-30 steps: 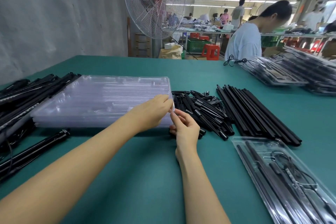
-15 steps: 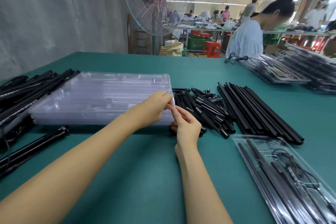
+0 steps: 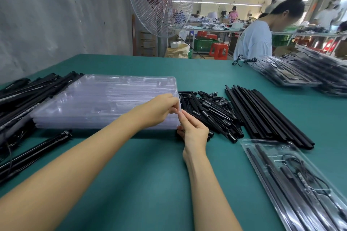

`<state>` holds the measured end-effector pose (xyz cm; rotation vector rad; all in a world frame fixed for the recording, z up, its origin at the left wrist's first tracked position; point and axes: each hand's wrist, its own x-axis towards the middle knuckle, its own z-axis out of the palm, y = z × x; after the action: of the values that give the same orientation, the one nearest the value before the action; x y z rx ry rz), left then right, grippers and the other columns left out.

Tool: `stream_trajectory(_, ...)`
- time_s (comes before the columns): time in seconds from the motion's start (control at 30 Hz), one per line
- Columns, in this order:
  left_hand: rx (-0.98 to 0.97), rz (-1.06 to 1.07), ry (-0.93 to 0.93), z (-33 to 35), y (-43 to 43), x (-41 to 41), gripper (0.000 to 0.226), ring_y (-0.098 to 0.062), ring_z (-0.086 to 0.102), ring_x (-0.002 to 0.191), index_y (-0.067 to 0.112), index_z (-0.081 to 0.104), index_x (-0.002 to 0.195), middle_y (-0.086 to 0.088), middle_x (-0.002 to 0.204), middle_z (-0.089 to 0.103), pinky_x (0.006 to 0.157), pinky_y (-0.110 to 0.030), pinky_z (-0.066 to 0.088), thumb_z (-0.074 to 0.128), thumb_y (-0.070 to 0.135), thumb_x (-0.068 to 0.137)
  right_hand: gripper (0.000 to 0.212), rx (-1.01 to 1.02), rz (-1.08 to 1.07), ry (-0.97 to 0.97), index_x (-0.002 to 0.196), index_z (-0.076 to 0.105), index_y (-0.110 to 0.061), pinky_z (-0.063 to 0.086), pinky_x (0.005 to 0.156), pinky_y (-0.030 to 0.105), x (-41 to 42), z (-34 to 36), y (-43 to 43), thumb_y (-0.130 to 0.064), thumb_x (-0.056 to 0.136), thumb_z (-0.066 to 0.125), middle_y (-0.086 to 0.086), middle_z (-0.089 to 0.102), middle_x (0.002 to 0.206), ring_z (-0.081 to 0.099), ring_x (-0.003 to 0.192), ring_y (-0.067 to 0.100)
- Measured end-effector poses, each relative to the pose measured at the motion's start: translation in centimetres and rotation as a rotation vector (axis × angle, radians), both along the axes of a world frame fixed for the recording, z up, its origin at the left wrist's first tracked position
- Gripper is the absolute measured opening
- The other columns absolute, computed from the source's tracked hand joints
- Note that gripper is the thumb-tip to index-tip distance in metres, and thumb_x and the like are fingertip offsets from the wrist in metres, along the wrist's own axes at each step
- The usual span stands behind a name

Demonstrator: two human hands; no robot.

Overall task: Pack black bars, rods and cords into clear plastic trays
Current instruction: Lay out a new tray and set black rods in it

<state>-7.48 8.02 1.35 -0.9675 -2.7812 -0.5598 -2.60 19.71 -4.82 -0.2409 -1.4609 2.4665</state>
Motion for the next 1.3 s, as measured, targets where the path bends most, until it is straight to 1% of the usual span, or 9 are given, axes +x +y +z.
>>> stream_trajectory(0.17, 0.008, -0.002, -0.005, 0.0, -0.1, 0.1, 0.03, 0.009, 0.045, 0.075, 0.023, 0.049, 0.085, 0.011, 0.083, 0.044, 0.068, -0.003, 0.035, 0.042, -0.004, 0.094, 0.013, 0.003, 0.005, -0.004, 0.094, 0.074, -0.015, 0.045, 0.052, 0.016, 0.1, 0.1, 0.1, -0.011, 0.081, 0.072, -0.005, 0.068, 0.075, 0.05, 0.05, 0.003)
stream_trajectory(0.33, 0.087, -0.019, -0.007, 0.2, -0.5, 0.5, 0.017, 0.0, 0.048, 0.074, 0.009, 0.067, 0.092, 0.003, 0.082, 0.051, 0.067, -0.002, 0.033, 0.051, 0.005, 0.095, 0.01, 0.004, 0.002, -0.01, 0.088, 0.073, -0.018, 0.044, 0.051, 0.015, 0.1, 0.1, 0.0, -0.011, 0.08, 0.073, -0.006, 0.067, 0.072, 0.049, 0.047, 0.003)
stream_trajectory(0.5, 0.112, -0.022, 0.005, 0.3, -0.7, 0.6, 0.015, -0.014, 0.051, 0.077, 0.007, 0.071, 0.095, -0.007, 0.086, 0.059, 0.066, -0.005, 0.035, 0.056, 0.007, 0.093, 0.011, 0.003, 0.004, -0.012, 0.088, 0.072, -0.018, 0.045, 0.051, 0.015, 0.1, 0.1, 0.0, -0.011, 0.079, 0.073, -0.007, 0.066, 0.068, 0.048, 0.046, 0.004)
stream_trajectory(0.7, 0.111, -0.011, -0.003, 0.3, -0.8, 0.6, 0.018, -0.007, 0.052, 0.076, 0.008, 0.071, 0.097, -0.001, 0.085, 0.058, 0.067, -0.004, 0.036, 0.054, 0.006, 0.093, 0.012, 0.018, 0.009, -0.015, 0.087, 0.072, -0.021, 0.046, 0.053, 0.015, 0.1, 0.0, 0.0, -0.011, 0.08, 0.073, -0.008, 0.066, 0.066, 0.048, 0.046, 0.003)
stream_trajectory(0.83, 0.054, 0.007, -0.009, 0.5, -0.7, 0.7, 0.019, -0.015, 0.055, 0.083, 0.007, 0.069, 0.098, -0.002, 0.088, 0.062, 0.069, -0.016, 0.038, 0.051, 0.012, 0.096, 0.011, 0.049, -0.016, 0.004, 0.089, 0.071, -0.021, 0.044, 0.05, 0.015, 0.1, 0.1, -0.1, -0.012, 0.082, 0.071, -0.004, 0.064, 0.067, 0.046, 0.046, 0.004)
stream_trajectory(0.97, 0.035, 0.081, -0.047, 1.8, 0.0, 0.5, 0.024, -0.014, 0.056, 0.071, 0.01, 0.066, 0.086, 0.002, 0.076, 0.064, 0.061, -0.02, 0.04, 0.049, 0.024, 0.096, 0.009, 0.14, -0.064, 0.043, 0.085, 0.069, -0.025, 0.045, 0.05, 0.016, 0.2, 0.1, -0.5, -0.017, 0.084, 0.07, -0.001, 0.063, 0.075, 0.05, 0.055, 0.009)
stream_trajectory(1.07, -0.101, 0.135, -0.044, 3.0, 1.5, 0.1, 0.033, -0.009, 0.049, 0.056, 0.015, 0.057, 0.064, 0.002, 0.06, 0.056, 0.05, -0.023, 0.033, 0.052, 0.031, 0.092, 0.004, 0.159, -0.082, 0.046, 0.087, 0.069, -0.024, 0.044, 0.05, 0.018, 0.3, 0.3, -0.7, -0.024, 0.084, 0.071, 0.001, 0.06, 0.077, 0.048, 0.062, 0.015)
stream_trajectory(1.2, -0.233, 0.23, -0.254, 4.3, 3.4, -0.6, 0.026, -0.023, 0.065, 0.059, 0.004, 0.064, 0.07, -0.007, 0.06, 0.064, 0.052, -0.028, 0.055, 0.059, 0.026, 0.082, 0.007, 0.242, -0.09, 0.043, 0.088, 0.07, -0.027, 0.041, 0.061, 0.03, 0.4, 0.4, -1.1, -0.033, 0.083, 0.069, 0.007, 0.051, 0.084, 0.042, 0.065, 0.018)
stream_trajectory(1.3, -0.244, 0.26, -0.433, 5.4, 4.0, -1.0, 0.018, -0.021, 0.066, 0.065, 0.004, 0.067, 0.075, -0.008, 0.07, 0.068, 0.056, -0.033, 0.059, 0.061, 0.02, 0.082, 0.006, 0.304, -0.098, 0.054, 0.082, 0.07, -0.026, 0.04, 0.064, 0.034, 0.4, 0.4, -1.3, -0.031, 0.084, 0.069, 0.009, 0.046, 0.083, 0.04, 0.066, 0.016)
